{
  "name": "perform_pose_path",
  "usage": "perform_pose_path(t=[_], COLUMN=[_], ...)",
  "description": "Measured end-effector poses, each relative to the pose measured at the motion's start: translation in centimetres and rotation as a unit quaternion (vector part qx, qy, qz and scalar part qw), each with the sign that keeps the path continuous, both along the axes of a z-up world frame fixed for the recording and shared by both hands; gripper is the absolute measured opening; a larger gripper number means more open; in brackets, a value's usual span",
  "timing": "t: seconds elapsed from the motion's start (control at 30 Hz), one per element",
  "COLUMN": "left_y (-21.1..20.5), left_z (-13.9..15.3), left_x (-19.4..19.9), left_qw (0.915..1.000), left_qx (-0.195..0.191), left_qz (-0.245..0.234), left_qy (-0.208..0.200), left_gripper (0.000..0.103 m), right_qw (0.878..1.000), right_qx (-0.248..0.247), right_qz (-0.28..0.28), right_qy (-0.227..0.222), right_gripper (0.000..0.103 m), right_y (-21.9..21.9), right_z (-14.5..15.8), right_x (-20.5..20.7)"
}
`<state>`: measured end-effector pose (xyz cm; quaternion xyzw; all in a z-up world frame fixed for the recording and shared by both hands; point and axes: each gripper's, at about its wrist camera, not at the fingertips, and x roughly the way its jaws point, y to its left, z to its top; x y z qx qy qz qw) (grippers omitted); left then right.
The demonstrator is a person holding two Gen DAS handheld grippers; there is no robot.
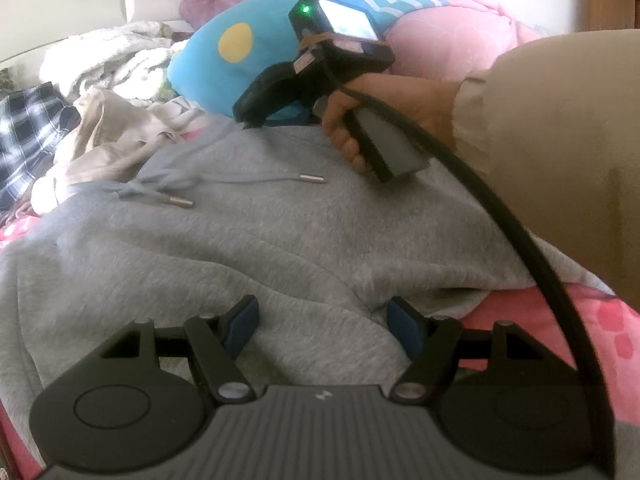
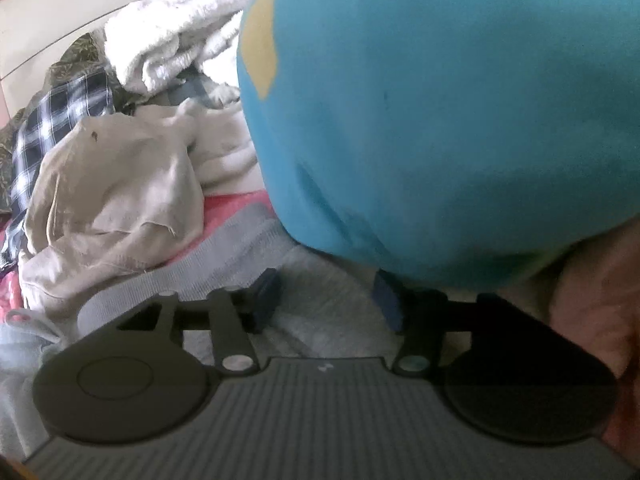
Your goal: Fold clothes
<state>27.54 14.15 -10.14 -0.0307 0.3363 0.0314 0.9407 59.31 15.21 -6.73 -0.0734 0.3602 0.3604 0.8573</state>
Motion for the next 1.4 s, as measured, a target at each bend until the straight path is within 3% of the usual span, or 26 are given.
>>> perform_pose_path(t=[0.1, 0.2, 0.23, 0.33, 0.37, 0.67, 0.8, 0.9, 1.0, 1.17, 1.27, 1.4], left_y=[0.0, 0.0, -0.1, -0.1, -0.1, -0.1, 0.0, 0.1, 0.4, 1.1, 0.6, -0.1], left_z=[0.0, 0.0, 0.0, -0.1, -0.1, -0.1, -0.2, -0.1, 0.1, 0.9, 1.5, 2.4], left_x=[0.0, 0.0, 0.0, 0.0, 0.0, 0.0, -0.1, -0.1, -0.2, -0.9, -1.5, -2.4], left_qw=[1.0000, 1.0000, 1.0000, 1.0000, 1.0000, 1.0000, 1.0000, 1.0000, 0.9999, 0.9985, 0.9979, 0.9962], left_qx=[0.000, 0.001, 0.001, 0.002, 0.002, 0.002, 0.001, -0.001, -0.012, -0.042, -0.033, -0.021], left_qz=[-0.001, 0.000, 0.000, 0.000, 0.000, 0.000, -0.001, -0.002, -0.003, 0.007, 0.001, -0.008], left_qy=[0.000, -0.001, -0.001, -0.001, -0.001, -0.002, -0.002, -0.003, -0.007, -0.035, -0.056, -0.084], left_gripper=[0.073, 0.073, 0.073, 0.073, 0.073, 0.073, 0.073, 0.073, 0.073, 0.074, 0.074, 0.074], right_qw=[1.000, 1.000, 1.000, 0.999, 0.998, 0.988, 0.985, 0.987, 0.987, 0.984, 0.981, 0.963], right_qx=[-0.007, -0.007, -0.007, -0.024, -0.031, -0.015, -0.055, -0.085, -0.086, -0.055, -0.020, 0.034], right_qz=[0.008, 0.013, 0.019, 0.041, 0.045, 0.038, 0.035, 0.022, 0.003, -0.019, -0.083, -0.185], right_qy=[0.009, 0.012, 0.014, 0.002, -0.009, -0.149, -0.161, -0.133, -0.134, -0.167, -0.173, -0.194], right_gripper=[0.064, 0.063, 0.057, 0.013, 0.006, 0.003, 0.003, 0.004, 0.010, 0.029, 0.029, 0.033], right_y=[0.6, 0.8, 0.8, 1.0, 1.1, 1.5, 3.1, 3.2, 2.6, -5.3, -13.7, -27.0], right_z=[-0.7, -0.8, -0.7, -0.4, -0.3, 1.6, -0.2, -2.0, -0.6, 4.8, 9.1, 14.5], right_x=[0.4, 0.7, 0.6, 0.0, -0.3, -3.3, -2.6, -1.7, -2.1, -6.5, -10.6, -18.4])
